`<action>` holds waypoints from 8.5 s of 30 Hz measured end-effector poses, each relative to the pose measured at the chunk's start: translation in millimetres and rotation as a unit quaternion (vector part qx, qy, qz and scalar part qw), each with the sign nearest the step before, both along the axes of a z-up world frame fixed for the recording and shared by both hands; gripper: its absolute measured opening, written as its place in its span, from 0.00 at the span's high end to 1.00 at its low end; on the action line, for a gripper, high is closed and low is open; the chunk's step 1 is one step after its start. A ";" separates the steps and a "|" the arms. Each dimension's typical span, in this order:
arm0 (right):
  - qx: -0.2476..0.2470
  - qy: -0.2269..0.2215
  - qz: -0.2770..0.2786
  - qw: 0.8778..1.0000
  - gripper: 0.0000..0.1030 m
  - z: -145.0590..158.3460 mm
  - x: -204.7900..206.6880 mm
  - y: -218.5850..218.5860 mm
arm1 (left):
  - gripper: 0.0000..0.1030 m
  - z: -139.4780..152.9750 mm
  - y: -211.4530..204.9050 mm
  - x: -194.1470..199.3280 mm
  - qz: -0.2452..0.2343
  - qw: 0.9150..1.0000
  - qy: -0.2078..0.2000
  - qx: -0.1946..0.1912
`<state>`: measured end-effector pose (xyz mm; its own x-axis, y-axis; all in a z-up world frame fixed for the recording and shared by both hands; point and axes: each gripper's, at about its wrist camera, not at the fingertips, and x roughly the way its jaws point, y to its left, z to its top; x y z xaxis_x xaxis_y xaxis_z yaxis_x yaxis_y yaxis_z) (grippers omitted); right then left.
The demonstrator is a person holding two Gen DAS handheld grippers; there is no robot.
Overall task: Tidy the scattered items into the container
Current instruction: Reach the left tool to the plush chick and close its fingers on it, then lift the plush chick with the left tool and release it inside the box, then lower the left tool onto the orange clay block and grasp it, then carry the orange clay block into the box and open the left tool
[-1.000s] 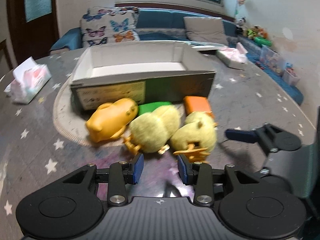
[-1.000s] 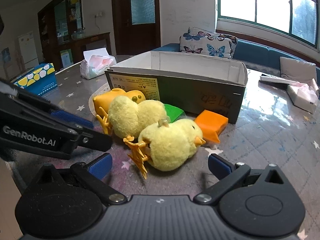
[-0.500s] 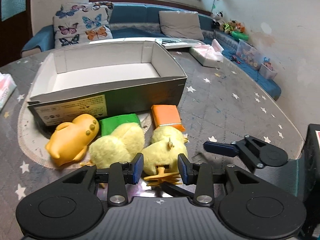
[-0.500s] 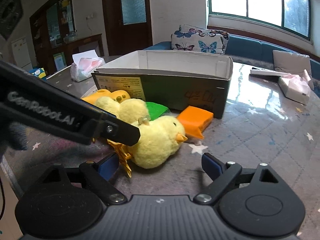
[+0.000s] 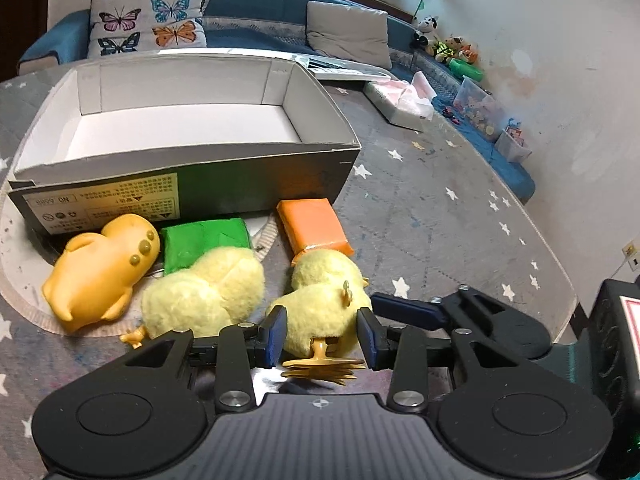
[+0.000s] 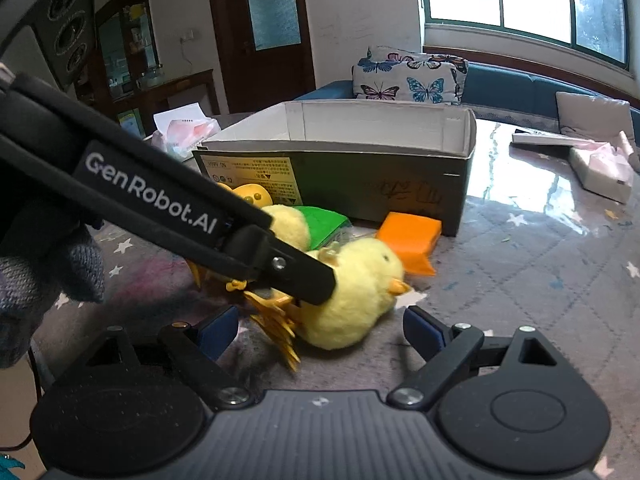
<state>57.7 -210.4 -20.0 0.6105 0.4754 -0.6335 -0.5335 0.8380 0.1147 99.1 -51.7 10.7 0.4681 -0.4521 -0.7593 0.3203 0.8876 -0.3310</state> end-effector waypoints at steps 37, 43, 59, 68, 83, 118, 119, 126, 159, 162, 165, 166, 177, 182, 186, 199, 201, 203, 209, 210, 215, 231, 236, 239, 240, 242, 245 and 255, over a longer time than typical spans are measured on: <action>0.005 0.014 -0.007 1.000 0.27 -1.4 3.3 -6.4 | 0.57 1.1 -34.2 38.6 -0.050 0.997 0.045 0.031; 0.009 0.015 -0.009 1.000 0.31 -1.1 1.1 -7.7 | 0.57 -3.7 -23.8 43.6 -0.022 0.997 0.072 -0.001; 0.024 0.024 -0.020 0.999 0.33 -1.9 1.2 -9.8 | 0.59 -4.9 -12.6 36.5 0.028 0.996 0.083 -0.032; 0.024 0.006 -0.010 1.000 0.39 17.5 0.6 -12.8 | 0.68 17.0 -1.5 37.0 0.045 0.995 0.066 -0.065; 0.005 -0.081 0.010 0.997 0.41 67.4 63.3 1.8 | 0.70 70.4 15.0 95.0 0.086 0.989 -0.009 -0.121; -0.138 -0.053 0.036 0.988 0.42 20.0 207.1 39.2 | 0.68 -12.9 28.6 232.2 0.115 0.971 0.092 -0.188; -0.137 -0.054 0.035 0.988 0.42 19.8 206.9 38.9 | 0.68 -11.0 27.6 230.9 0.114 0.972 0.088 -0.186; -0.123 -0.065 0.024 0.990 0.42 24.2 201.8 33.6 | 0.68 3.3 25.1 216.6 0.111 0.978 0.057 -0.168; -0.037 -0.060 -0.027 0.997 0.30 18.3 67.3 -22.6 | 0.68 25.5 5.9 63.1 0.080 0.991 -0.028 -0.100; -0.036 -0.041 -0.026 0.998 0.31 6.9 66.8 -16.6 | 0.68 16.2 4.1 63.0 0.087 0.991 -0.012 -0.100; -0.033 -0.025 -0.035 0.999 0.33 -3.2 70.2 -13.6 | 0.68 11.4 2.2 63.2 0.090 0.991 -0.006 -0.096; -0.032 -0.021 -0.037 0.999 0.33 -5.6 71.5 -13.0 | 0.68 10.2 1.5 63.7 0.091 0.991 -0.005 -0.095; -0.016 0.001 -0.037 0.999 0.47 -8.9 71.8 -14.1 | 0.67 -5.6 -6.4 67.7 0.093 0.991 0.018 -0.090; -0.016 0.006 -0.038 0.999 0.47 -7.0 60.5 -20.6 | 0.66 -12.5 -12.1 67.2 0.086 0.992 0.027 -0.090; -0.002 0.010 -0.046 0.999 0.47 -6.7 51.0 -26.5 | 0.66 -13.7 -15.4 67.0 0.083 0.991 0.032 -0.097; 0.046 0.017 -0.083 0.995 0.47 -6.4 39.8 -49.9 | 0.66 -24.6 -39.1 67.5 0.069 0.992 0.063 -0.087; 0.047 0.015 -0.085 0.995 0.47 -6.6 37.2 -51.9 | 0.66 -26.8 -40.5 68.4 0.070 0.991 0.068 -0.087; 0.051 0.015 -0.086 0.995 0.47 -6.4 36.3 -54.1 | 0.66 -29.0 -42.3 69.1 0.070 0.991 0.071 -0.087; 0.046 0.011 -0.086 0.995 0.47 -6.9 34.9 -54.0 | 0.68 -30.8 -44.1 66.2 0.070 0.992 0.067 -0.085; 0.043 0.009 -0.086 0.995 0.47 -6.7 34.5 -53.4 | 0.68 -30.6 -43.8 65.4 0.070 0.992 0.067 -0.084; 0.039 0.007 -0.083 0.996 0.47 -3.6 31.7 -51.4 | 0.71 -26.3 -37.5 60.7 0.077 0.991 0.066 -0.093; 0.013 -0.099 -0.036 0.994 0.47 55.7 62.0 -19.9 | 0.72 44.5 -10.7 85.5 0.108 0.986 -0.032 -0.125; 0.003 -0.110 -0.024 0.994 0.47 57.6 94.3 -8.9 | 0.73 44.0 -3.0 113.0 0.119 0.983 -0.034 -0.134; -0.003 -0.108 -0.022 0.994 0.47 53.5 112.0 -5.9 | 0.73 36.9 -1.1 127.9 0.123 0.982 -0.027 -0.139; -0.007 -0.107 -0.021 0.994 0.47 51.5 117.0 -5.1 | 0.73 34.2 -0.8 133.4 0.123 0.982 -0.025 -0.140; -0.013 -0.106 -0.020 0.994 0.47 47.7 126.1 -4.4 | 0.73 29.7 0.2 140.6 0.122 0.982 -0.022 -0.143; -0.023 -0.101 -0.017 0.994 0.47 41.4 136.1 -3.5 | 0.73 20.0 1.8 148.6 0.124 0.981 -0.011 -0.151; -0.037 -0.095 -0.009 0.995 0.46 28.8 148.4 0.7 | 0.73 7.0 6.3 153.8 0.128 0.980 -0.006 -0.150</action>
